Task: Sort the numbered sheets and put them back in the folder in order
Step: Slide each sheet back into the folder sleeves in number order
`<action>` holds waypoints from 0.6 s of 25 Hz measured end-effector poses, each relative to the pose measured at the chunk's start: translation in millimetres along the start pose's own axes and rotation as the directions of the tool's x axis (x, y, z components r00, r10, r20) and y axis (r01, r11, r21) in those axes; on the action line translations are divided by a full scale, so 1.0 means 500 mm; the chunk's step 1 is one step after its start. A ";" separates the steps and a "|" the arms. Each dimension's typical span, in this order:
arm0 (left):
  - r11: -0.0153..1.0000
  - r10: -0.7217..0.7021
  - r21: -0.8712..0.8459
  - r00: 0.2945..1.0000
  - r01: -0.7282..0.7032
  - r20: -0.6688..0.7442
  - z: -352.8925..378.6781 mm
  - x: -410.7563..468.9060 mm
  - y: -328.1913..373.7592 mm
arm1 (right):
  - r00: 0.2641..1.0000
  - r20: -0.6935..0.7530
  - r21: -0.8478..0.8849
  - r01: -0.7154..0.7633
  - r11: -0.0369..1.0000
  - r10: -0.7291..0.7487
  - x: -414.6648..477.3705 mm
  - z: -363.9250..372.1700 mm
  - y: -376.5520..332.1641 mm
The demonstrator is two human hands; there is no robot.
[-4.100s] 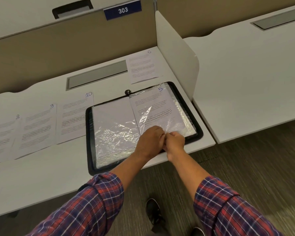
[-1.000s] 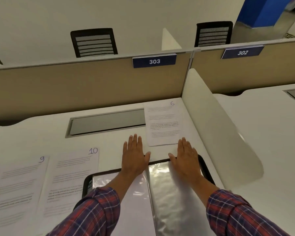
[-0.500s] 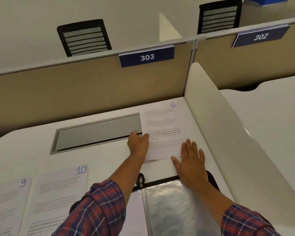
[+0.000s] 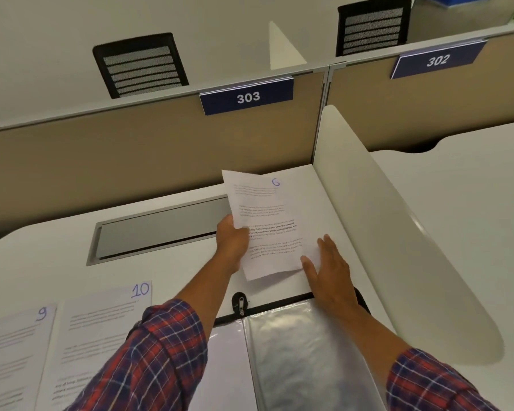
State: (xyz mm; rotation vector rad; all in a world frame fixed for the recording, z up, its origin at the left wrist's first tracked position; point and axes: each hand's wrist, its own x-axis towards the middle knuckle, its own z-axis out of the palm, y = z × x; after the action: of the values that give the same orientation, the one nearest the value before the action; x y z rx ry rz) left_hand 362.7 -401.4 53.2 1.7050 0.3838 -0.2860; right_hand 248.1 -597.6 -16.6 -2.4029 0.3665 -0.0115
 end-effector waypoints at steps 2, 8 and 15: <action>0.996 0.042 -0.081 0.999 -0.044 -0.020 -0.024 -0.035 0.001 | 0.989 -0.009 0.274 -0.143 0.951 0.151 -0.021 -0.028 -0.031; 0.960 0.042 -0.276 0.998 -0.056 -0.056 -0.080 -0.179 -0.010 | 0.834 0.332 0.900 -0.420 0.117 0.441 -0.153 -0.072 -0.103; 0.941 0.013 -0.337 1.000 -0.014 -0.006 -0.107 -0.381 -0.075 | 0.867 0.394 0.917 -0.352 -0.186 0.303 -0.352 -0.096 -0.137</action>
State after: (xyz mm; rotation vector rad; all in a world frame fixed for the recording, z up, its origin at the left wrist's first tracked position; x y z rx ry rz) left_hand 172.2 -360.8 104.5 1.3703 0.3990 -0.1938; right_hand 91.7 -532.3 79.9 -0.6255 0.6611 -0.0011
